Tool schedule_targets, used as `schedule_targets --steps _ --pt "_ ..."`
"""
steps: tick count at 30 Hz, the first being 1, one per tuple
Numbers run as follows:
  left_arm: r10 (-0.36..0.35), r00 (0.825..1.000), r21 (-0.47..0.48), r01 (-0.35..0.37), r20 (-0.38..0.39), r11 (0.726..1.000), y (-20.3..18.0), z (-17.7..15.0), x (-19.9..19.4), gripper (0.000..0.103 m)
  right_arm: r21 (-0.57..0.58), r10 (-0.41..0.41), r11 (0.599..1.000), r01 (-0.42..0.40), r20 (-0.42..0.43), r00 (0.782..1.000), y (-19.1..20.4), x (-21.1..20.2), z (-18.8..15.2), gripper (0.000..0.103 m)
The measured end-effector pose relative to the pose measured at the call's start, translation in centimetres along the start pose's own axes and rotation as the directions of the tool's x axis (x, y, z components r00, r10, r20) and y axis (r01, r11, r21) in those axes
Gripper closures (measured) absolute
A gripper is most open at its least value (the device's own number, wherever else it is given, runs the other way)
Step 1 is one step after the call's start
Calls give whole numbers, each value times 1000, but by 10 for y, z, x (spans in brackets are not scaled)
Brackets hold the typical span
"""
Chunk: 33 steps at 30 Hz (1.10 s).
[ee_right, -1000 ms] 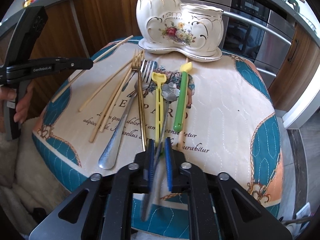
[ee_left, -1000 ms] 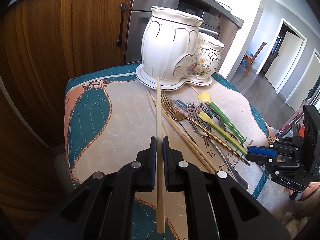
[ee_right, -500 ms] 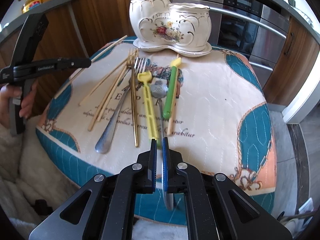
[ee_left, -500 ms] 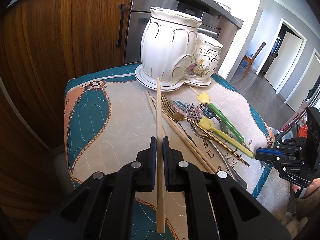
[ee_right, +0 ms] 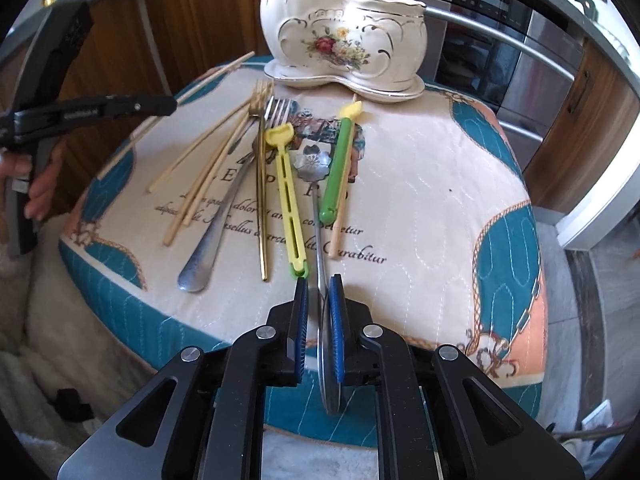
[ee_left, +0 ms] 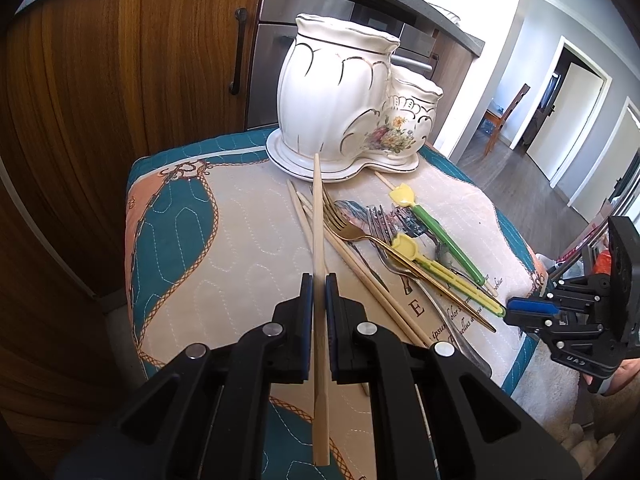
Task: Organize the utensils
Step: 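Lift the chopstick with the left tool while the right tool grasps the yellow-green utensil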
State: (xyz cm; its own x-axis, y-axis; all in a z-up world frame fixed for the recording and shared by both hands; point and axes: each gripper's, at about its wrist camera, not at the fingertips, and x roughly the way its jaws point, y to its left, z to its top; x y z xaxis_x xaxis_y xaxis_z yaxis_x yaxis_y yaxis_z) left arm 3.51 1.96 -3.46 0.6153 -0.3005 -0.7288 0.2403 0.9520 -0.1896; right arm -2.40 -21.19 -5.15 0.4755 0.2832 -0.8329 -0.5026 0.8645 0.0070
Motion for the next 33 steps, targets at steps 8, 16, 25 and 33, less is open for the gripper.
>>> schedule_targets --steps 8,16,25,33 --pt "-6 1000 -2 6 -1 1000 0 0 0 97 -34 15 999 -15 10 1000 15 13 17 91" --pt "-12 1000 -8 12 2 1000 1 0 0 97 -24 12 1000 -10 94 995 11 -4 46 77" --pt "-14 1000 -11 14 1 1000 2 1 0 97 -42 49 998 -46 60 997 23 37 91 76" --pt "-16 1000 -21 16 -4 1000 5 0 2 97 -4 109 994 -109 15 994 13 57 100 76"
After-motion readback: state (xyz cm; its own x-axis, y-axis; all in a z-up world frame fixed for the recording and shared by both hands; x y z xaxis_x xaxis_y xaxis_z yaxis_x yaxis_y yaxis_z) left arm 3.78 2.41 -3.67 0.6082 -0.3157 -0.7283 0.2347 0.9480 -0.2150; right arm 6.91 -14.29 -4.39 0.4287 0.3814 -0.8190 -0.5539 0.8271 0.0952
